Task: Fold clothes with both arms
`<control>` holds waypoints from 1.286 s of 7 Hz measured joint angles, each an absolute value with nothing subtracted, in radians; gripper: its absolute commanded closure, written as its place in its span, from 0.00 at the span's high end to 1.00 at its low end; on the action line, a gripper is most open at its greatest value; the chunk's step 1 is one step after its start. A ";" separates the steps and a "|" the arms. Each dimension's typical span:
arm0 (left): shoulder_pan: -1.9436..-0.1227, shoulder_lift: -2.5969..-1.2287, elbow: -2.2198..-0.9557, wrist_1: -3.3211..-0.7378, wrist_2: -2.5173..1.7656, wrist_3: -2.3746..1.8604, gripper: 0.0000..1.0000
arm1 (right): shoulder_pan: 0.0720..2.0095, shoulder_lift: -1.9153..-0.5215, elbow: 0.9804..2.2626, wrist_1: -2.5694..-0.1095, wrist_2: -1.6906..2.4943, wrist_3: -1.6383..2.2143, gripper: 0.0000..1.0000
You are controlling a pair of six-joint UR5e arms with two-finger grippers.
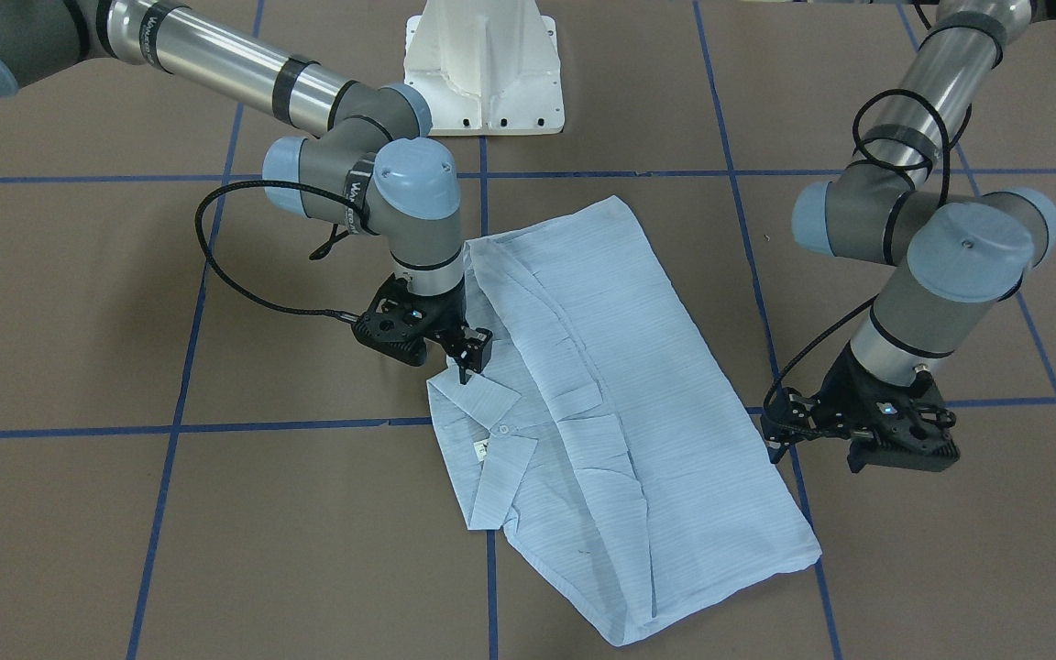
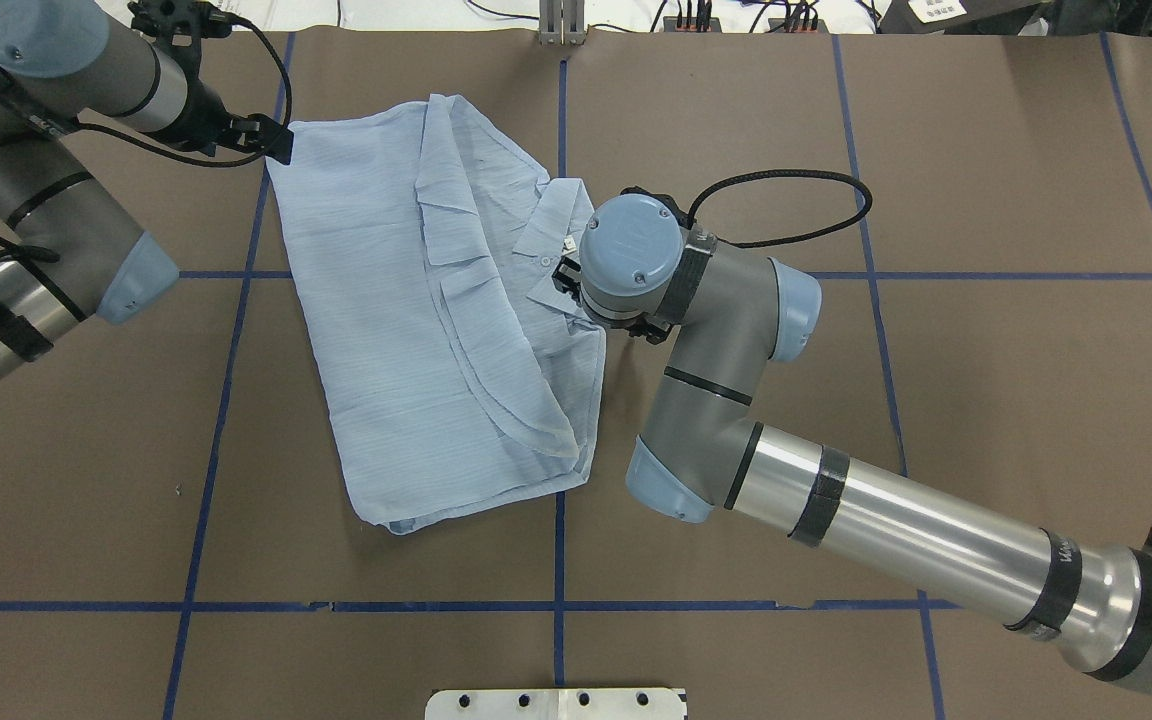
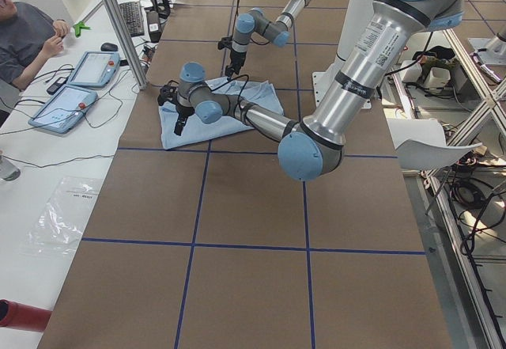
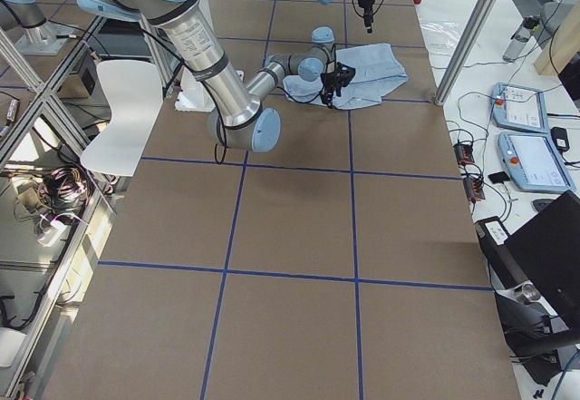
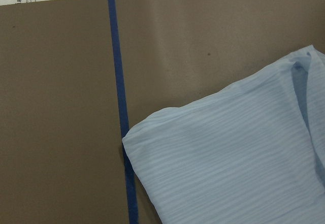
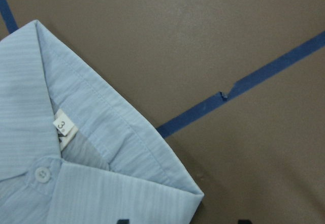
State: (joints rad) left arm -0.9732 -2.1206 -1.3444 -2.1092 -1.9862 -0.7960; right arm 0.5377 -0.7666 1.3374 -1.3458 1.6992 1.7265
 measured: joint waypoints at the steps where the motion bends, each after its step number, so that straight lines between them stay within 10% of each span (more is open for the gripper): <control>1: -0.973 -2.120 -1.345 -2.109 -1.986 -0.796 1.00 | 0.536 -0.764 1.333 -1.342 1.698 1.727 0.47; 3: -0.973 -2.120 -1.345 -2.109 -1.985 -0.796 1.00 | 0.534 -0.759 1.327 -1.340 1.688 1.727 0.04; 9: -0.972 -2.106 -1.366 -2.109 -1.985 -0.796 1.00 | 0.532 -0.838 1.470 -1.379 1.680 1.781 0.00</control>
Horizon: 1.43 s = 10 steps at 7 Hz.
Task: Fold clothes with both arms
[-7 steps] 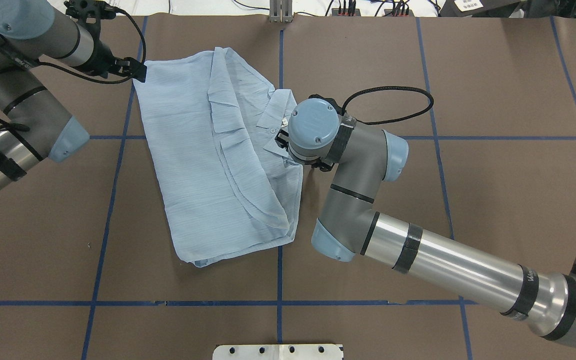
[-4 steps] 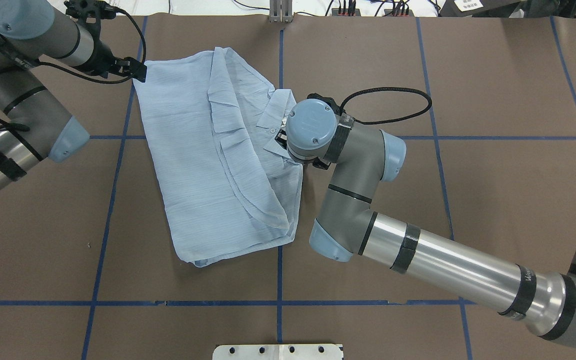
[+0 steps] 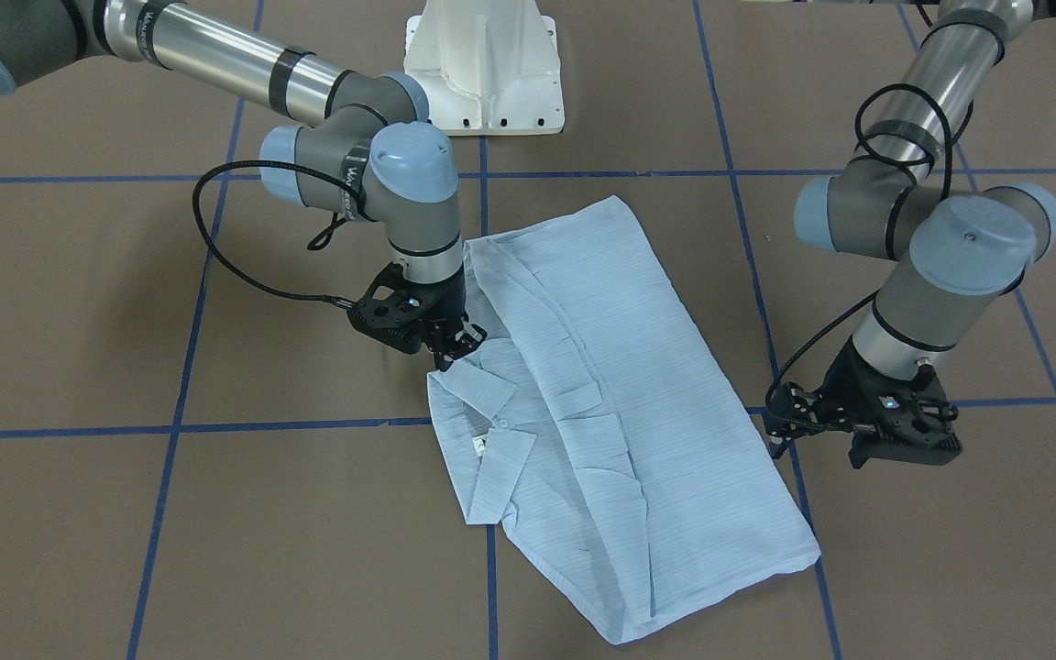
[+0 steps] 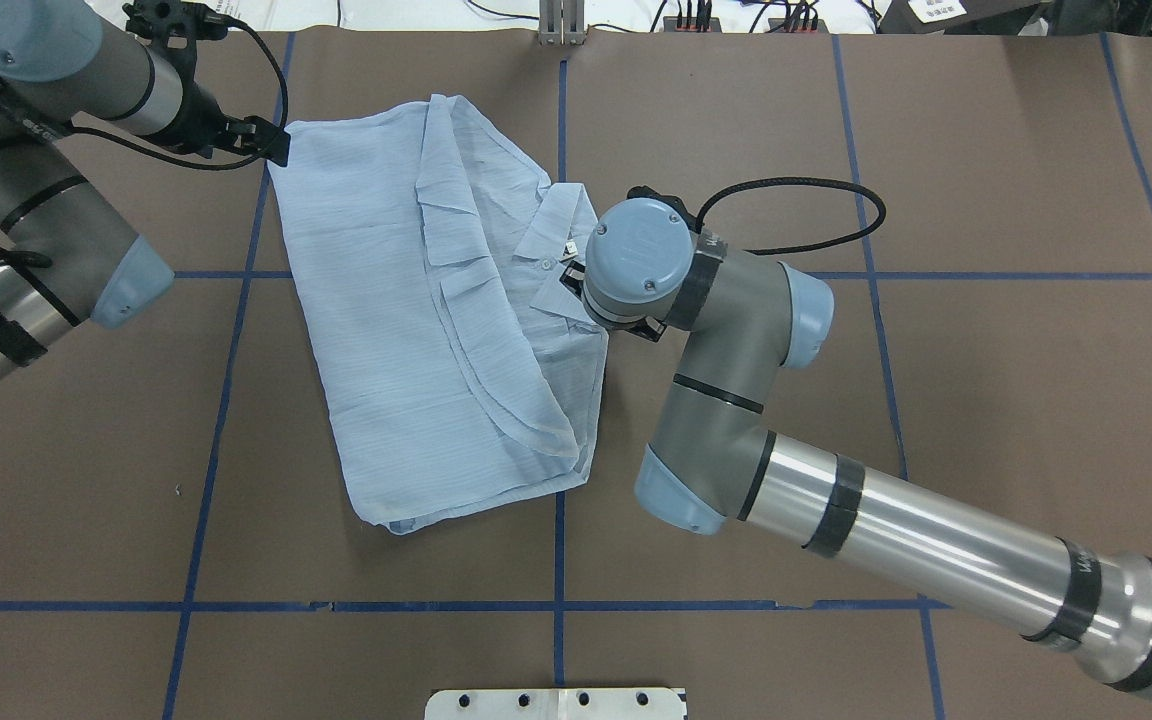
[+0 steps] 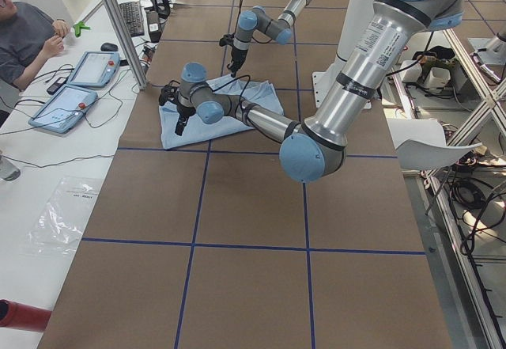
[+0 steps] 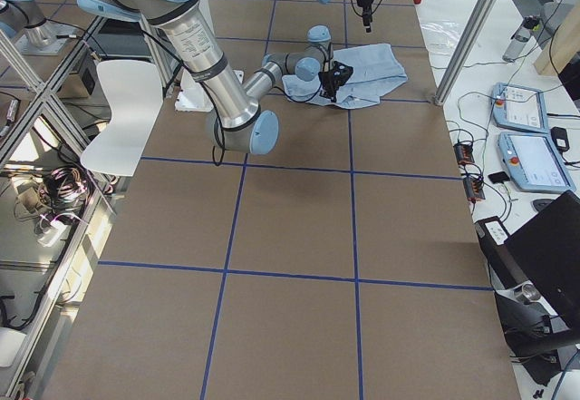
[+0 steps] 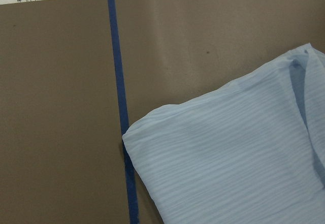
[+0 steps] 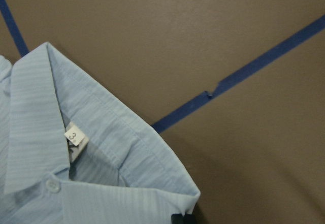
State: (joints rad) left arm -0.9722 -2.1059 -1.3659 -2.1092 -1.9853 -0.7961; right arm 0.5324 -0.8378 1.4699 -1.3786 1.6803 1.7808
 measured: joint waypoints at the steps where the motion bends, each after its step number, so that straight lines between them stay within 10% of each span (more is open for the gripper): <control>1: -0.972 -2.105 -1.368 -2.109 -1.986 -0.796 1.00 | 0.521 -0.938 1.617 -1.436 1.678 1.781 0.00; 4: -0.970 -2.092 -1.382 -2.110 -1.988 -0.797 1.00 | 0.459 -1.152 1.868 -1.505 1.619 1.782 0.00; 5: -0.969 -2.089 -1.387 -2.109 -1.988 -0.798 1.00 | 0.452 -1.178 1.879 -1.507 1.608 1.776 0.27; 6: -0.968 -2.085 -1.392 -2.109 -1.989 -0.797 1.00 | 0.449 -1.191 1.879 -1.508 1.602 1.770 0.99; 10: -0.968 -2.070 -1.414 -2.103 -1.993 -0.795 1.00 | 0.481 -1.165 1.893 -1.575 1.634 1.505 1.00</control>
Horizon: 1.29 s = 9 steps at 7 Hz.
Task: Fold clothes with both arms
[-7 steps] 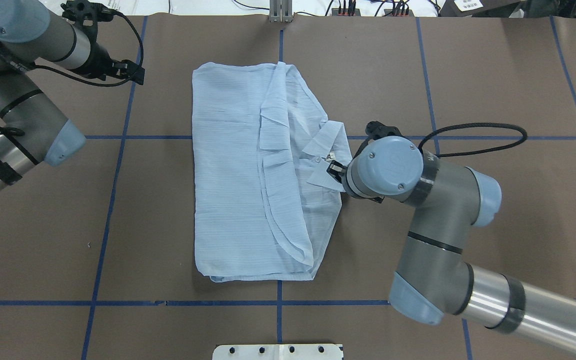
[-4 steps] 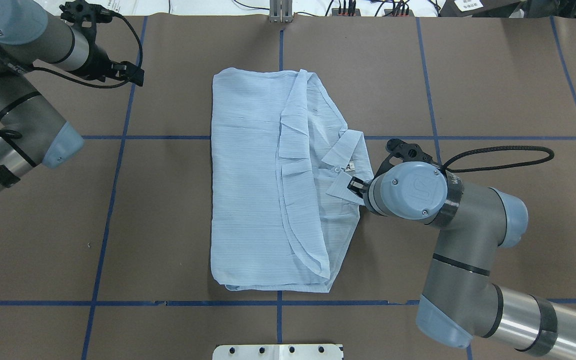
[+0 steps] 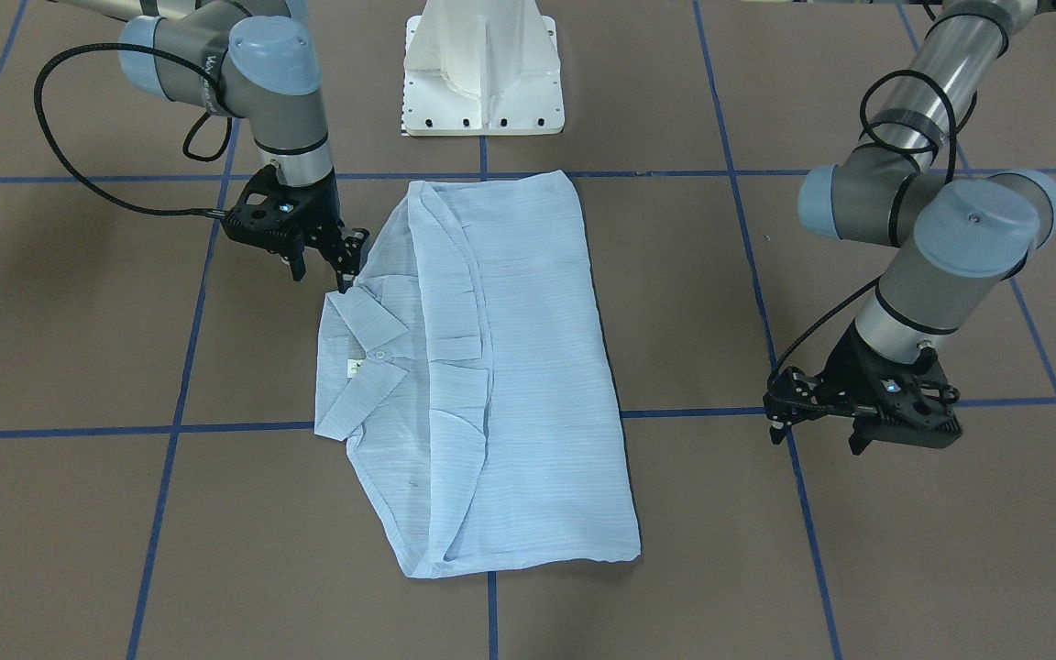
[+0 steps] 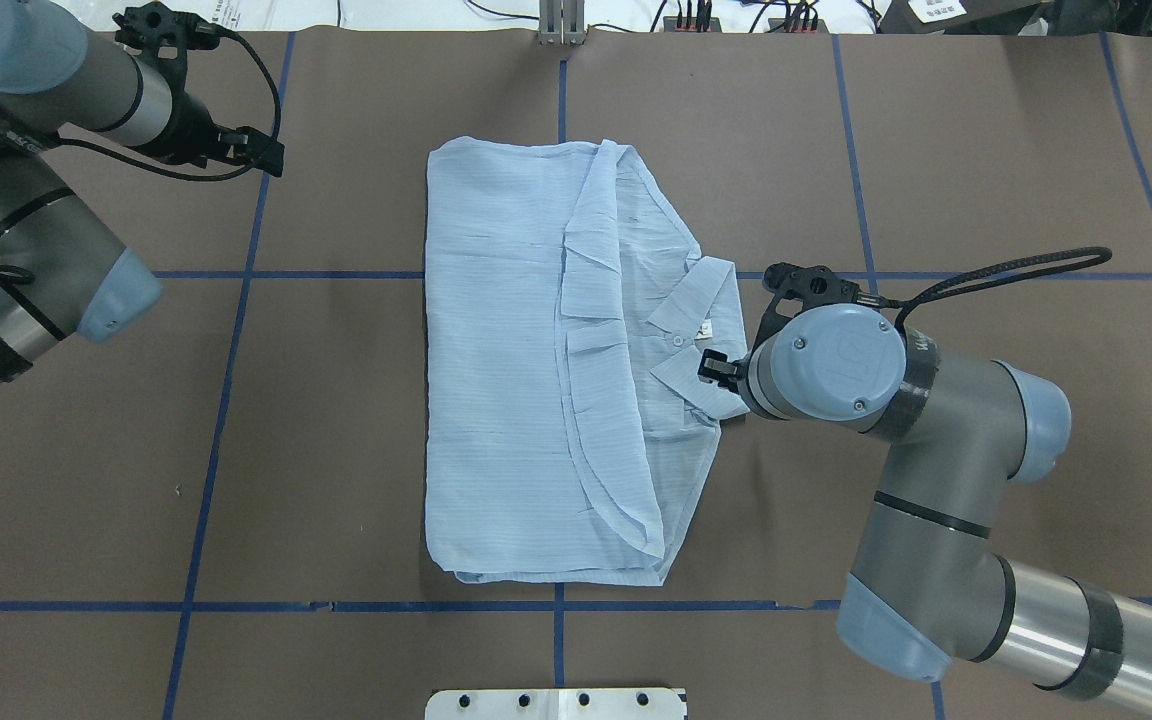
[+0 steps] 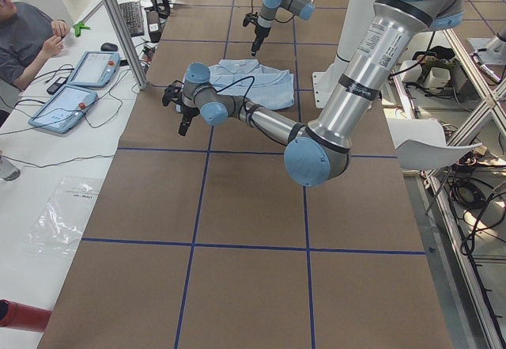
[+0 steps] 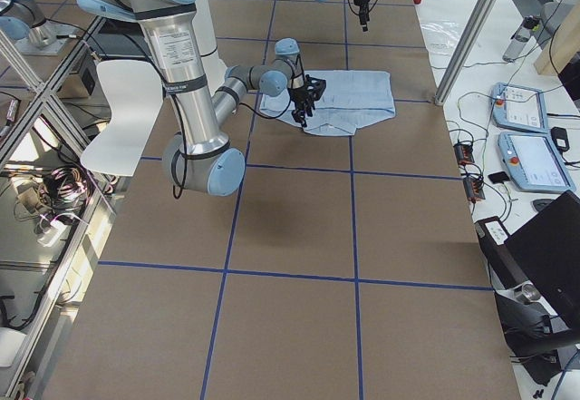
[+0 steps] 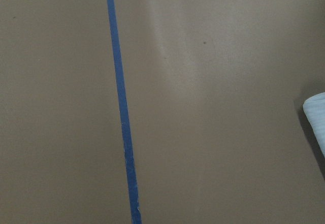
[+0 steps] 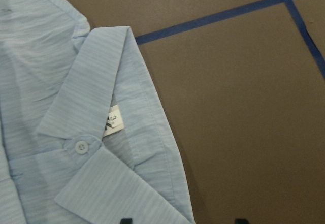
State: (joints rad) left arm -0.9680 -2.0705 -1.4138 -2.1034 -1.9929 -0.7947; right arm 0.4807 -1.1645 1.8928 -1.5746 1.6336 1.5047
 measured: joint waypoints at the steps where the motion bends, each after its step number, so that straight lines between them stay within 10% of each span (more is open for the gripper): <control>1: -0.967 -2.070 -1.415 -2.102 -1.994 -0.795 1.00 | 0.480 -1.103 1.890 -1.645 1.647 1.421 1.00; 9: -0.966 -2.068 -1.418 -2.102 -2.008 -0.795 1.00 | 0.376 -0.732 1.542 -1.764 1.744 0.905 1.00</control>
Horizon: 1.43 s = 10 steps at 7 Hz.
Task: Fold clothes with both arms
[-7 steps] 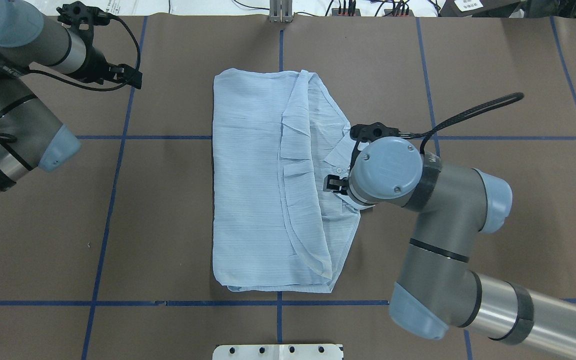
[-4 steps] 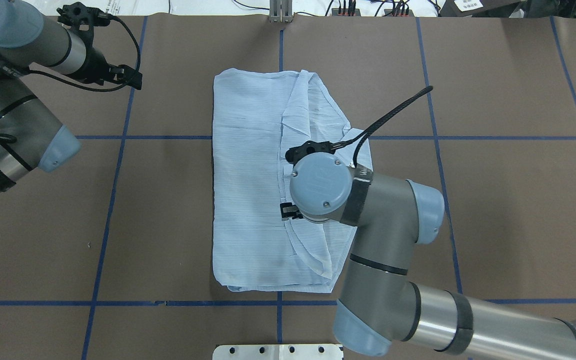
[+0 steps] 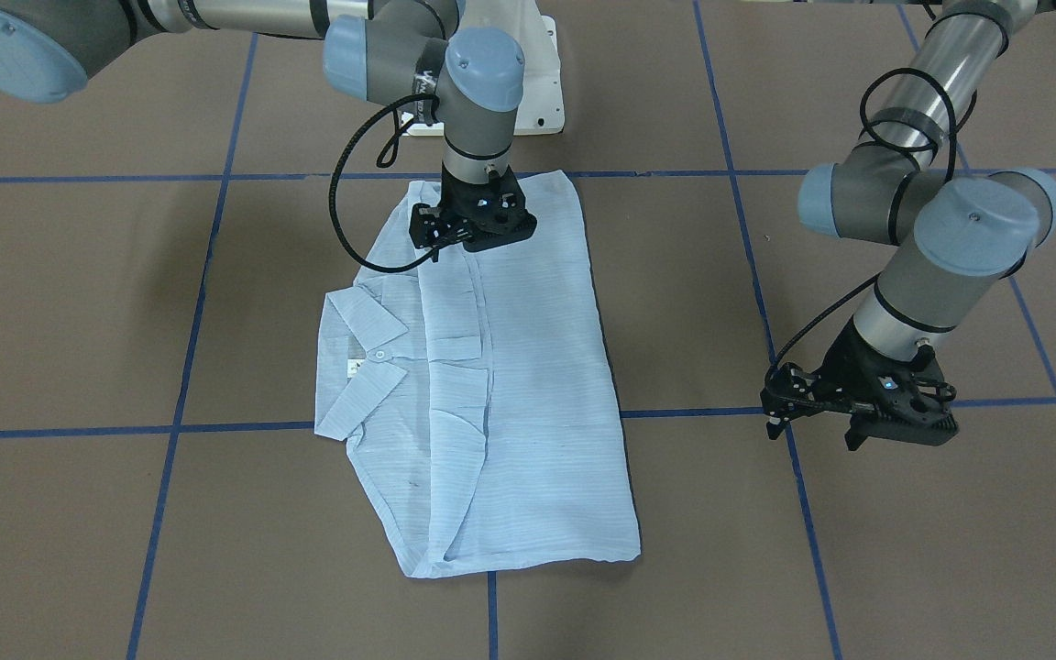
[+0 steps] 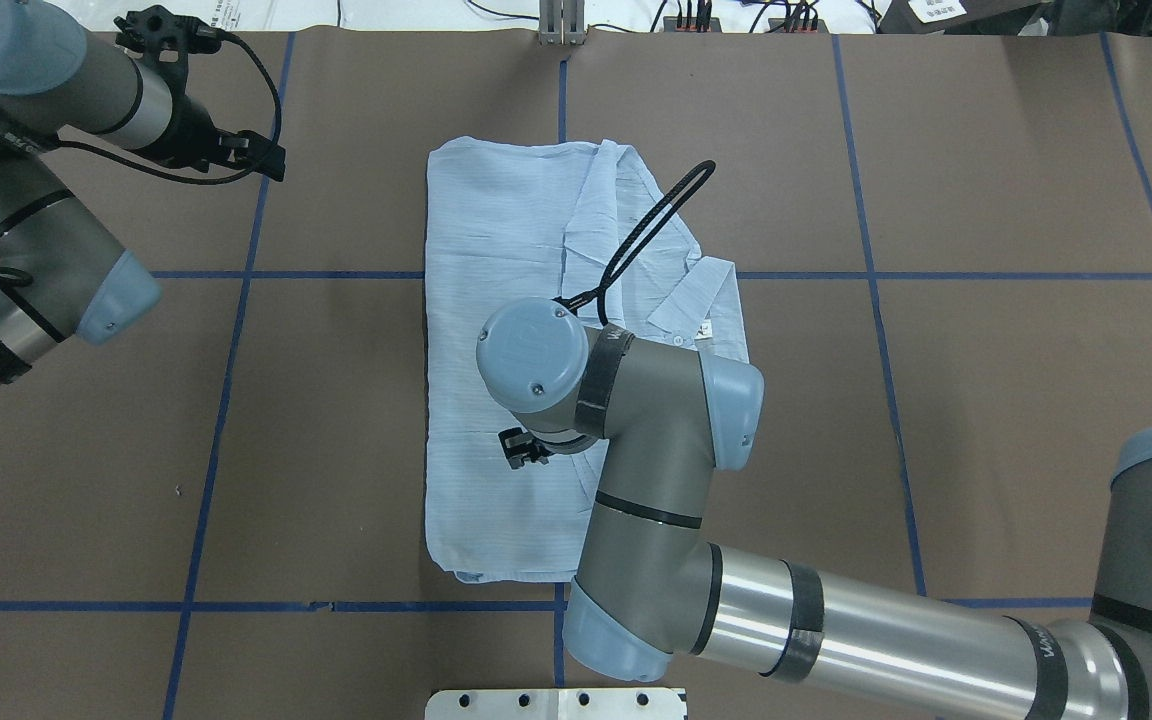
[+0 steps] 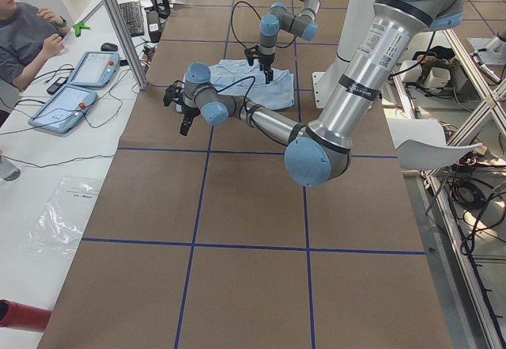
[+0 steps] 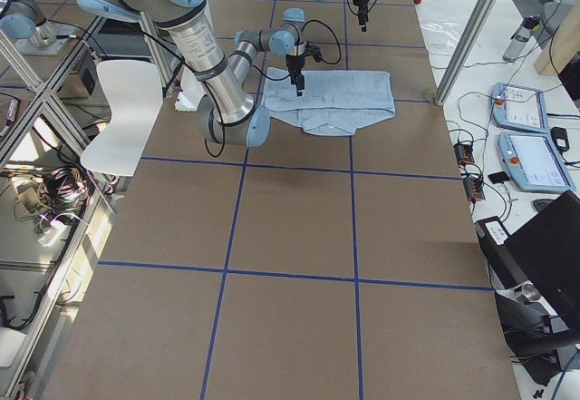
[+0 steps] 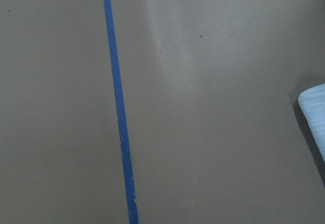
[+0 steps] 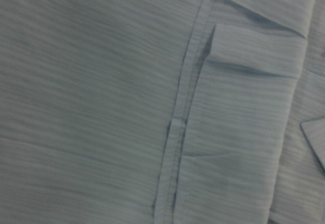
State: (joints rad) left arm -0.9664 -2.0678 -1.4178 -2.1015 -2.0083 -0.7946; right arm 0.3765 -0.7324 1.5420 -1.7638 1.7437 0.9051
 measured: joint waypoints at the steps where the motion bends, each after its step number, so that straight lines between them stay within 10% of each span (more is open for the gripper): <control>1: -0.966 -2.068 -1.419 -2.102 -2.009 -0.795 1.00 | 0.372 -0.725 1.523 -1.770 1.741 0.876 1.00; 10: -0.965 -2.068 -1.422 -2.101 -2.008 -0.795 1.00 | 0.329 -0.737 1.518 -1.906 1.680 0.853 1.00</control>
State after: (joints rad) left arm -0.9654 -2.0683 -1.4222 -2.1007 -2.0082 -0.7946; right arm 0.3291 -0.7371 1.5178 -1.9056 1.6796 0.8530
